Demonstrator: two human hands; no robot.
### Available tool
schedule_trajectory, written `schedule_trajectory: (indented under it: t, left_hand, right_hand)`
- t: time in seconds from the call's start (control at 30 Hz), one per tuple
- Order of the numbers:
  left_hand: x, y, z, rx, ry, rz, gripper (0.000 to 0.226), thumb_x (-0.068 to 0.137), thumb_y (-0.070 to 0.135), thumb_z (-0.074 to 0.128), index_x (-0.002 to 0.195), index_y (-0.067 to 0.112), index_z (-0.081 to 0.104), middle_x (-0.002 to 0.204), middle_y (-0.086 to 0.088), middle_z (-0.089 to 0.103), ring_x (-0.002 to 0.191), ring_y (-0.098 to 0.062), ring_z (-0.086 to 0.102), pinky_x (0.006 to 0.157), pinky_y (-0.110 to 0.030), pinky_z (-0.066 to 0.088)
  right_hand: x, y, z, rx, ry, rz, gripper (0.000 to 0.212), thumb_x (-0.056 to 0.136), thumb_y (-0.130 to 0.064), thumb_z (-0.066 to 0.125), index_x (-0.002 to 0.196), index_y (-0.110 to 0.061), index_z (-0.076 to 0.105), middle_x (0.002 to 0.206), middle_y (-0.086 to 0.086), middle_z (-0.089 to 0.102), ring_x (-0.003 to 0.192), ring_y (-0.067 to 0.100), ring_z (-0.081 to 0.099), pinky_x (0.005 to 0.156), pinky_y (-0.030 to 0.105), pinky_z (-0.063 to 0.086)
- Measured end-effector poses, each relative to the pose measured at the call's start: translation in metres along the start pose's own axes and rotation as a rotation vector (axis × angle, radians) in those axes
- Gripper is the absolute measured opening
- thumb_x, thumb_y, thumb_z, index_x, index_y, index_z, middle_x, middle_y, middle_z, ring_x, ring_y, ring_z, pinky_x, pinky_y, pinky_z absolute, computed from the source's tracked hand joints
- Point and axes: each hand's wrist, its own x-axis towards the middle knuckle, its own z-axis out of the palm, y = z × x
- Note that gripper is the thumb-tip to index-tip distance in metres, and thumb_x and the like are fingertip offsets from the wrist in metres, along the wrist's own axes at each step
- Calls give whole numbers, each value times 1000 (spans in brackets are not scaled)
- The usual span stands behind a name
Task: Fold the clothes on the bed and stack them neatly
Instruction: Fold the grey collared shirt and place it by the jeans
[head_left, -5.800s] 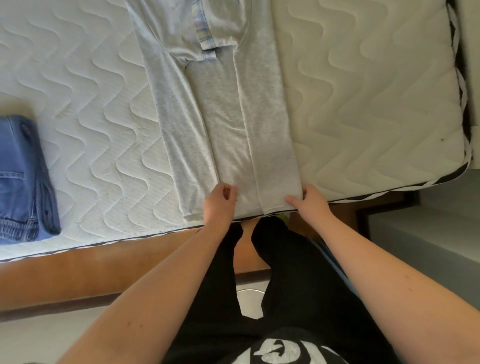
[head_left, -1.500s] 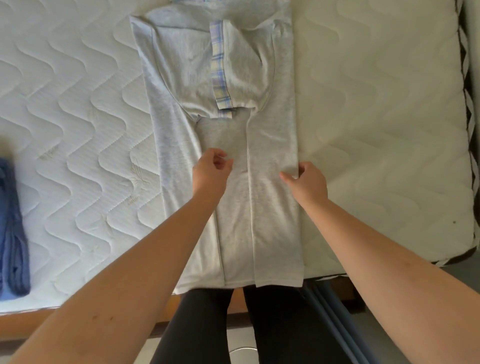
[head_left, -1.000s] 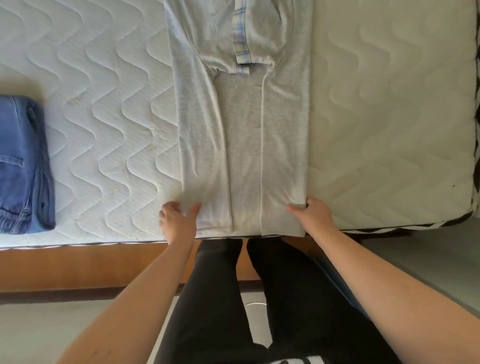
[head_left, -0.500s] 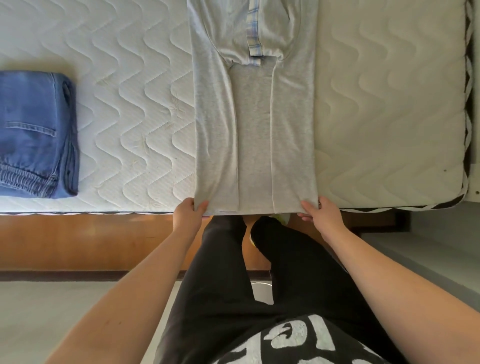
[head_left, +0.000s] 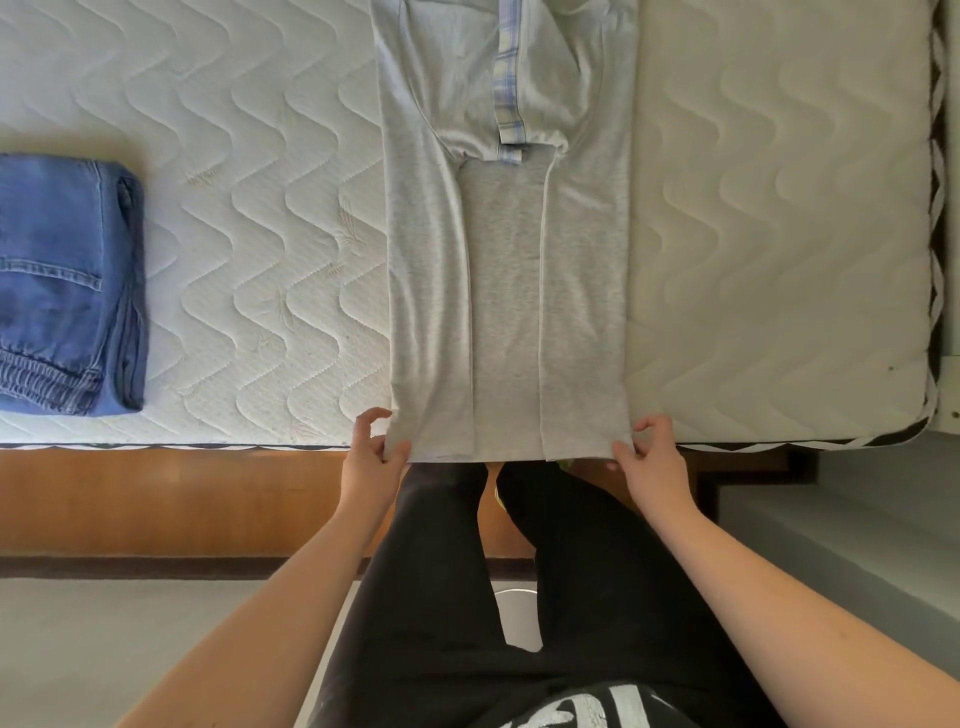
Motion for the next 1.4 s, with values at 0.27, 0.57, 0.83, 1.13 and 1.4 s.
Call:
schedule_trajectory:
  t: [0.27,0.57,0.83,1.13,1.4]
  left_hand:
    - [-23,7,-19,469,-207,220,54,82,35,78,128,45,51,112,23,45,99,-3,54,89,-21,44]
    - [-49,91,-49,637,191,741,14,78,7,79,88,14,73,130,-6,55,116,-33,51,93,-48,43]
    - [-85,181,-124,786,-54,838,27,98,29,58,124,33,65,101,7,75,92,-21,69,79,-31,51]
    - [-161,205,-173,703,-286,950,27,90,27,70,111,44,72,90,54,56,83,23,58,74,-1,40]
    - [-154,210,-166,621,-435,770,27,92,44,60,108,64,62,109,39,64,104,12,61,92,-15,48]
  right_hand:
    - [-29,-6,-29,-429,-252,-338,57,94,-7,57,142,-35,44,130,-20,35,122,-2,34,106,20,26]
    - [-57,-86,-67,-678,257,-797,31,69,-5,83,97,-16,77,109,10,61,101,30,58,84,35,43]
    - [-97,-161,-139,-581,85,-908,29,85,-14,73,114,-10,73,116,5,71,109,25,66,97,35,47]
    - [-180,-182,-190,-532,-156,-904,31,87,-34,68,118,-36,68,106,-30,66,94,-14,62,84,5,45]
    - [-167,-162,-187,-465,-247,-758,33,87,-38,67,121,-38,66,108,-31,65,95,-15,62,83,3,44]
